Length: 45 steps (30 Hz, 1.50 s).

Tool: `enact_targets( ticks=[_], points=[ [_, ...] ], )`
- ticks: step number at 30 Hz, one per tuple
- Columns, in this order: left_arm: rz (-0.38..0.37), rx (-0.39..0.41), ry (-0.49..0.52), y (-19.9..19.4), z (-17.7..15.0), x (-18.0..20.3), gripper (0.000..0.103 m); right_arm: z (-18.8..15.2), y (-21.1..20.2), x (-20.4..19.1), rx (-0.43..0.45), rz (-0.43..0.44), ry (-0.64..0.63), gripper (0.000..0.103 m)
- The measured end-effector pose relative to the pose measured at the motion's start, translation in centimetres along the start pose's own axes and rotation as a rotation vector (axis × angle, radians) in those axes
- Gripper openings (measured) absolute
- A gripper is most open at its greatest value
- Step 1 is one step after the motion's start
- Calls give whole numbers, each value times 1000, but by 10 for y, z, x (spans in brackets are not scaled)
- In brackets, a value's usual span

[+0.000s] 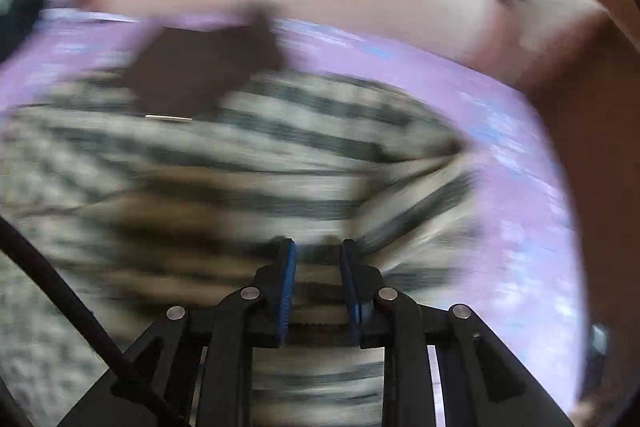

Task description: Fold large clothes

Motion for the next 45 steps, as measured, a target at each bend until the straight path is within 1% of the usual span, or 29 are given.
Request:
enact_targets(
  ticks=[2, 4, 6, 8, 9, 10, 12, 15, 16, 17, 18, 19, 22, 23, 24, 25, 27, 28, 29, 31, 33, 37, 38, 40, 41, 42, 43, 44, 45],
  points=[
    [-1, 9, 25, -1, -1, 5, 90, -1, 3, 32, -5, -14, 81, 25],
    [-4, 1, 33, 1, -2, 7, 90, 3, -11, 61, 50, 56, 190, 26],
    [-15, -15, 25, 4, -3, 6, 90, 8, -26, 77, 111, 145, 270, 35],
    [-26, -27, 11, 5, -3, 4, 90, 9, -41, 92, 171, 222, 335, 56],
    [-27, -30, 6, 6, -4, 4, 90, 4, -47, 99, 189, 269, 356, 60],
    [-29, -34, 0, 6, -4, 3, 90, 4, -47, 98, 188, 296, 363, 63],
    [-37, -44, -11, 7, -5, 2, 90, -4, -41, 92, 165, 354, 370, 64],
    [-32, -53, -6, 9, -7, 4, 90, -17, -23, 70, 115, 407, 355, 65],
    [-28, -54, -3, 10, -8, 5, 90, -19, -18, 65, 95, 404, 339, 65],
    [-25, -56, 4, 11, -9, 6, 90, -22, -11, 56, 67, 397, 313, 58],
    [-25, -59, 10, 12, -10, 7, 90, -23, -3, 42, 32, 373, 247, 42],
    [-24, -60, 13, 13, -10, 7, 90, -22, 1, 38, 29, 323, 202, 30],
    [-17, -65, 17, 17, -10, 8, 90, -9, 10, 46, 34, 81, 167, 30],
    [-19, -73, 15, 20, -10, 7, 90, -5, 10, 50, 38, 17, 166, 31],
    [-21, -79, 11, 21, -11, 7, 90, 0, 9, 53, 37, -42, 153, 31],
    [-22, -84, 6, 23, -11, 6, 90, 1, 8, 53, 36, -38, 148, 31],
    [-28, -97, -6, 26, -11, 3, 90, -2, -3, 53, 52, 34, 163, 34],
    [-35, -107, -13, 27, -12, 2, 90, -6, -8, 54, 60, 77, 179, 39],
    [-43, -119, -20, 28, -13, 2, 90, -14, -13, 55, 62, 132, 199, 50],
    [-73, -151, -34, 30, -16, 3, 90, -34, -24, 59, 52, 280, 253, 62],
    [-122, -209, -35, 35, -23, 6, 90, -66, -32, 65, 37, 414, 329, 62],
    [-209, -316, -28, 41, -41, 15, 90, -128, -35, 77, -14, 558, 421, 64],
    [-251, -362, -38, 44, -49, 17, 90, -141, -34, 78, -18, 591, 438, 64],
    [-281, -364, -39, 39, -55, 17, 88, -163, -42, 82, 22, 686, 471, 64],
    [-305, -373, -35, 34, -58, 18, 84, -175, -46, 82, 23, 742, 490, 64],
    [-334, -389, -41, 31, -62, 19, 74, -184, -50, 79, 24, 800, 505, 64],
    [-363, -406, -57, 26, -67, 18, 67, -194, -52, 76, 19, 857, 518, 64],
    [-394, -425, -77, 20, -74, 18, 64, -204, -53, 71, 6, 909, 529, 64],
    [-429, -450, -96, 14, -81, 17, 60, -218, -56, 62, -9, 985, 542, 64]
  ],
)
Point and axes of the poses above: each gripper's, at about its wrist camera, not at the fingertips, and y roughly the way its jaws point, x to its right, z to its top, the point moved 6 cm from there along y, roughly the way its jaws point, and after that the axes turned 9 degrees about z, right-handed, at the moved point
